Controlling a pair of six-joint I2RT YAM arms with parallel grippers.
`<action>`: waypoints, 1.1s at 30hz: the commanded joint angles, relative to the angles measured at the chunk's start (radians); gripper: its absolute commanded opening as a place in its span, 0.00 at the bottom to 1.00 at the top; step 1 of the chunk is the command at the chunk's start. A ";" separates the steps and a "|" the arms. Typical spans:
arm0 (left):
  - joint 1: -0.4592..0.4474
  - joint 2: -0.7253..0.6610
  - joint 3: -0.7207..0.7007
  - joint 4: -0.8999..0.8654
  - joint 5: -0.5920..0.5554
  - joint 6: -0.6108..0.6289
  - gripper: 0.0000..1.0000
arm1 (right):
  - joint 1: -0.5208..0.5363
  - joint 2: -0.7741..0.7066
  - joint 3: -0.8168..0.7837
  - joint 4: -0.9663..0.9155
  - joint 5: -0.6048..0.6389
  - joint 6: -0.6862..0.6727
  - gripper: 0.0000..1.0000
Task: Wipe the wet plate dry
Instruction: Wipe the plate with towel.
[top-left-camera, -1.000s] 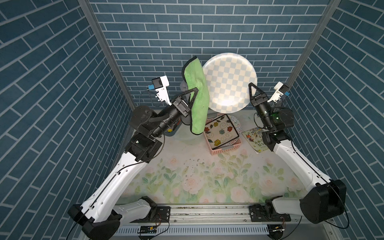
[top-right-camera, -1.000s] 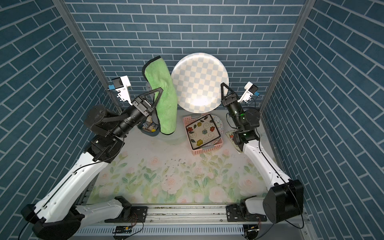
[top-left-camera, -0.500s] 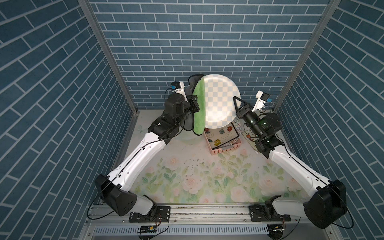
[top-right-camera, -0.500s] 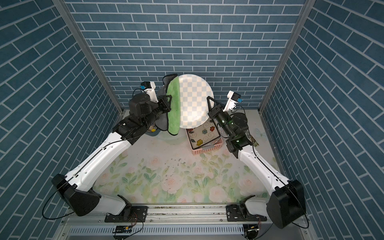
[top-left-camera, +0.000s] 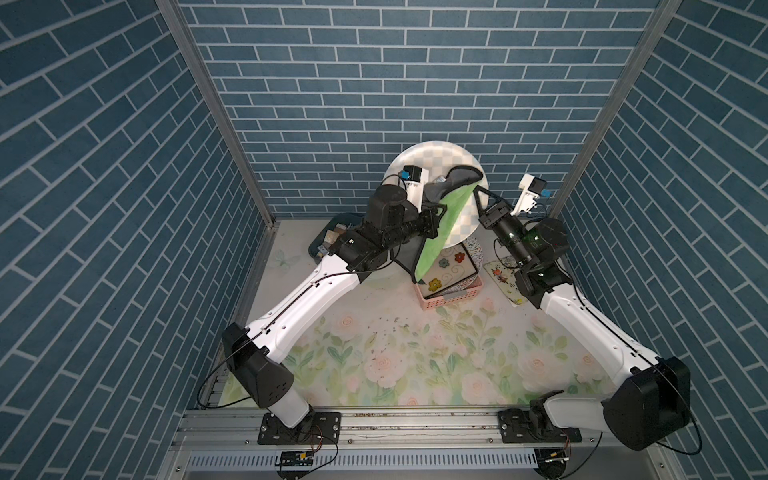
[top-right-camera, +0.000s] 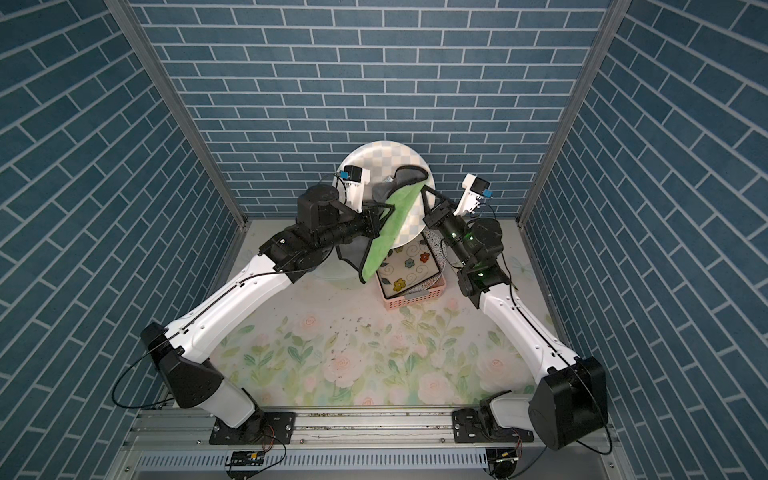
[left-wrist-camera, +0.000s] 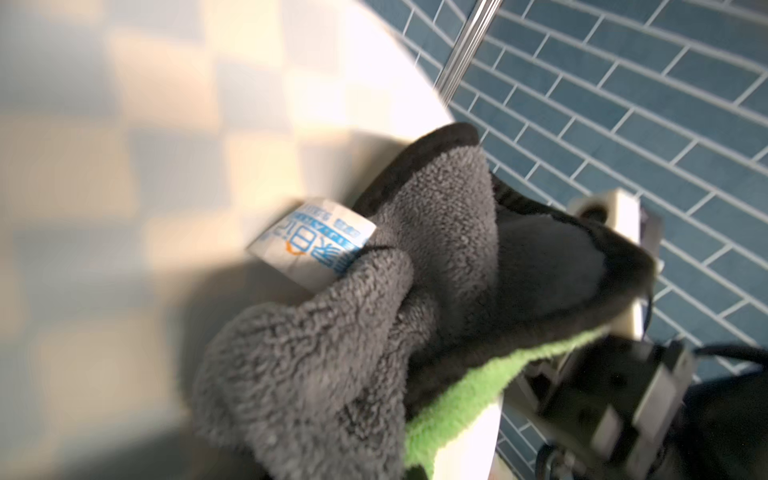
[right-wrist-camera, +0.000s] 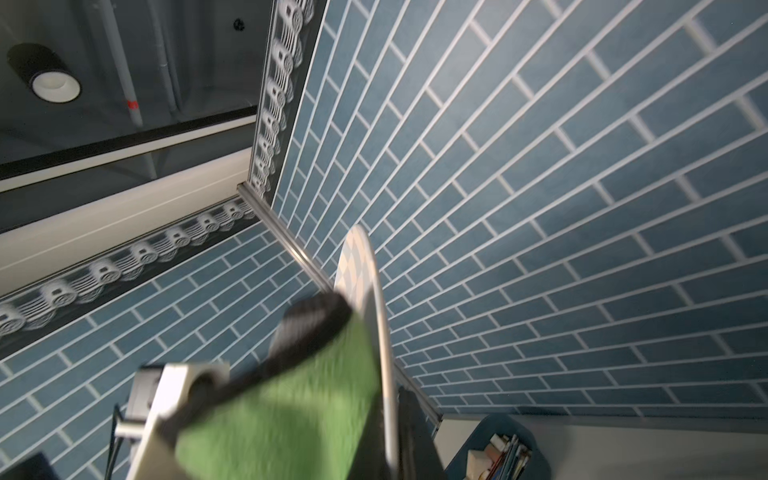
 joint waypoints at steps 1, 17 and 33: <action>0.064 -0.049 -0.068 -0.122 -0.131 0.000 0.00 | -0.001 -0.104 0.032 0.135 -0.034 0.093 0.00; -0.017 0.069 0.171 -0.139 -0.111 0.024 0.00 | 0.000 -0.045 0.070 0.203 -0.060 0.180 0.00; 0.364 -0.181 -0.193 0.833 0.490 -0.839 0.00 | -0.113 -0.163 -0.157 0.501 -0.126 0.453 0.00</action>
